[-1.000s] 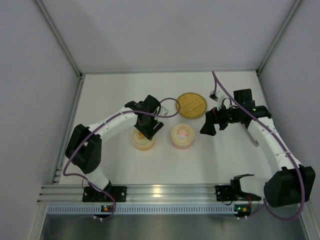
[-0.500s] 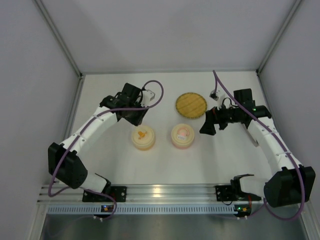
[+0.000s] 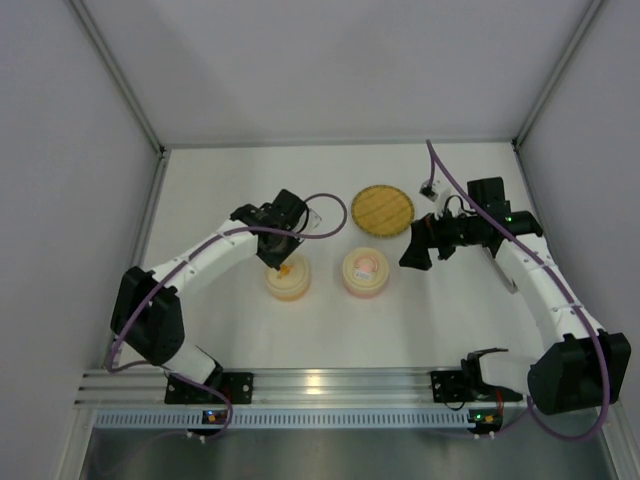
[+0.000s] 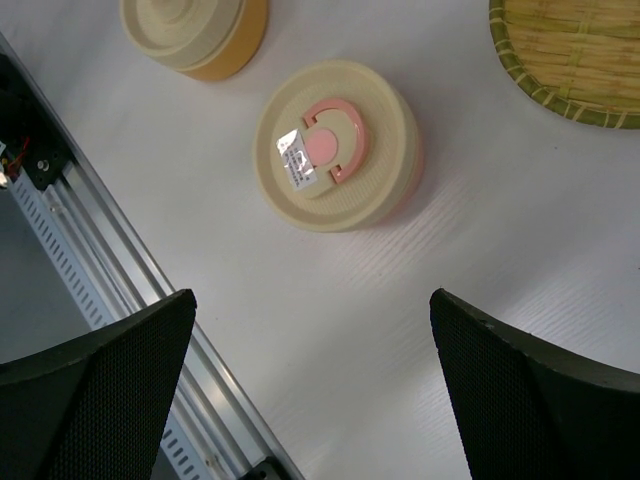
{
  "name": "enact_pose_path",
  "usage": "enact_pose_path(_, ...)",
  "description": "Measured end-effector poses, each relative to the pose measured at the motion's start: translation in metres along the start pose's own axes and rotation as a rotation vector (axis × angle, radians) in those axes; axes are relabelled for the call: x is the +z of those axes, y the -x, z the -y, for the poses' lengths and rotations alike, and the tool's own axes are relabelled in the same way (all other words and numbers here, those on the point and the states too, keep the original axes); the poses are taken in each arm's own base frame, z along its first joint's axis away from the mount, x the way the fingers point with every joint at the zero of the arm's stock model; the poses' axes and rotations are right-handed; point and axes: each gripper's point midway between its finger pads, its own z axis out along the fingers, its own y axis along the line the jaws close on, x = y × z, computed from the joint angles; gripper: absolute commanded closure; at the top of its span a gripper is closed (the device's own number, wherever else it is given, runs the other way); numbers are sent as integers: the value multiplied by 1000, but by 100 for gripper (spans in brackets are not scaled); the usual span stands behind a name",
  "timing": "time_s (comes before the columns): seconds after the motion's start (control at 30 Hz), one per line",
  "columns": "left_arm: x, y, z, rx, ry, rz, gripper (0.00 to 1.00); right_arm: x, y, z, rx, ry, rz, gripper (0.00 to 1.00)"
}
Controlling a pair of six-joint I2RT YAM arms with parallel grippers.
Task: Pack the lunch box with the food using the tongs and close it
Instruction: Close the box lid on the packing box.
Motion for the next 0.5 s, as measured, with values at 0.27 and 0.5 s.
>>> enact_pose_path(0.27,6,2,43,128,-33,-20,100,-3,1,5,14,-20,5,1)
enact_pose_path(0.5,16,1,67,181,-59,-48,100,-11,3,18,39,-57,27,0)
